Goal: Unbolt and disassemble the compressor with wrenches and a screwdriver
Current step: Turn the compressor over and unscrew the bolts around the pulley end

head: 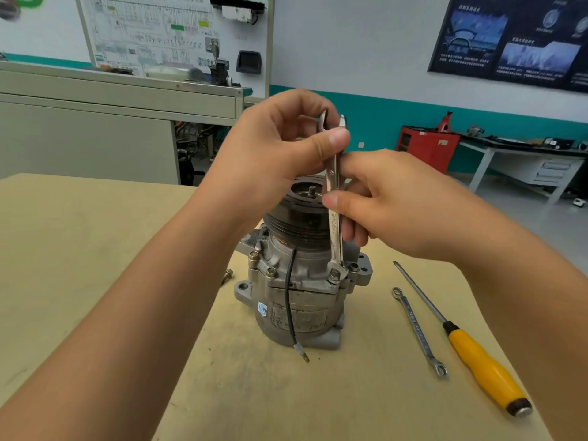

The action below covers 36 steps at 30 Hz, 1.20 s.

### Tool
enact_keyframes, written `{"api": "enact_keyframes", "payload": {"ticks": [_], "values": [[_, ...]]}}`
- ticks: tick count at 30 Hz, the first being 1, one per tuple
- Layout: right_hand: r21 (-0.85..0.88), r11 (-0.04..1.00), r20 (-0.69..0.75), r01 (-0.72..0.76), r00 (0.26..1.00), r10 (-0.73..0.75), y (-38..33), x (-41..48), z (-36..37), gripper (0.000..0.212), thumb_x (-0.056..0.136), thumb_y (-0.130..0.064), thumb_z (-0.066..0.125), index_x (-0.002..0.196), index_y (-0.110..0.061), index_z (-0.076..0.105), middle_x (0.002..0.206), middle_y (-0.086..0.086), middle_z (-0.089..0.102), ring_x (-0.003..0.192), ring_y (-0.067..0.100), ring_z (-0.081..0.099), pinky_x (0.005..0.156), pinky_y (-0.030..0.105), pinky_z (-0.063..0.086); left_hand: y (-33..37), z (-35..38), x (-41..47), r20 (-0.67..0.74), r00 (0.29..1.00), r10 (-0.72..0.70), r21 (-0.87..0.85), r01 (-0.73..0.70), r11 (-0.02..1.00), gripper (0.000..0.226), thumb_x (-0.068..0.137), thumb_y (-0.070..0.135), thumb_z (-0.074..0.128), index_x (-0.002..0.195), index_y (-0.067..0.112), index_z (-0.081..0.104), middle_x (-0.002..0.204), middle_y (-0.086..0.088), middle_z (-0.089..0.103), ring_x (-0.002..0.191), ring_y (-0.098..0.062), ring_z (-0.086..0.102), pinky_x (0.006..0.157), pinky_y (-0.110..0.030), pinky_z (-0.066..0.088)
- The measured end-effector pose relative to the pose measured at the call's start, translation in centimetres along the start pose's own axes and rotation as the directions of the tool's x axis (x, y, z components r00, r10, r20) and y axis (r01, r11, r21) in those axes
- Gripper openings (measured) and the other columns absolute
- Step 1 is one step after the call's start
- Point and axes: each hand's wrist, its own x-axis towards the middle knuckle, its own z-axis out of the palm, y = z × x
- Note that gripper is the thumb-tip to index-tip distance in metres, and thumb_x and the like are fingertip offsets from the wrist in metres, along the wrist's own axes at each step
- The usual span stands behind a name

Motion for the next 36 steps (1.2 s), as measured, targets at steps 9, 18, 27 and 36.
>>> {"api": "enact_keyframes", "payload": {"ticks": [9,18,27,36], "values": [[0.059,0.998,-0.256,0.036,0.966,-0.02,-0.9,-0.8,0.5,0.031,0.073,-0.047,0.058,0.072,-0.018,0.067,0.063,-0.002,0.062,0.066,0.008,0.056,0.055,0.02,0.04,1.6,1.9,-1.5,-0.248,0.941,0.229,0.513,-0.074,0.855,0.032,0.075,0.024,0.073,0.062,0.027,0.044,0.053,0.01,0.05,0.05,0.0,0.044,0.051,-0.018,0.036],[0.11,0.992,-0.267,0.056,0.963,-0.024,-1.1,-3.2,0.4,0.033,0.076,-0.041,0.045,0.085,-0.02,0.068,0.07,-0.004,0.067,0.068,0.01,0.063,0.063,0.03,0.048,2.8,2.6,-1.2,0.122,0.991,0.051,0.275,-0.083,0.958,0.016,0.079,0.029,0.067,0.095,0.029,0.068,0.089,0.001,0.071,0.074,-0.022,0.066,0.071,-0.045,0.057],[0.488,0.869,-0.233,0.084,0.972,0.037,1.6,-2.4,0.5,0.023,0.093,-0.005,0.052,0.08,-0.022,0.062,0.07,-0.009,0.072,0.051,0.006,0.061,0.05,0.014,0.046,1.4,2.6,0.4,0.149,0.989,0.014,0.156,-0.037,0.987,0.005,0.078,0.019,0.067,0.083,0.017,0.065,0.089,-0.016,0.073,0.065,-0.033,0.066,0.057,-0.043,0.056],[0.758,0.646,-0.196,0.089,0.976,0.095,2.4,-0.8,2.1,0.017,0.099,-0.008,0.042,0.088,-0.014,0.055,0.062,0.001,0.067,0.042,0.011,0.056,0.043,0.02,0.046,0.6,1.7,2.0,0.368,0.918,-0.149,-0.186,0.23,0.955,0.029,0.096,0.006,0.04,0.119,0.011,0.056,0.096,0.0,0.066,0.082,-0.01,0.062,0.06,-0.024,0.049]]}}
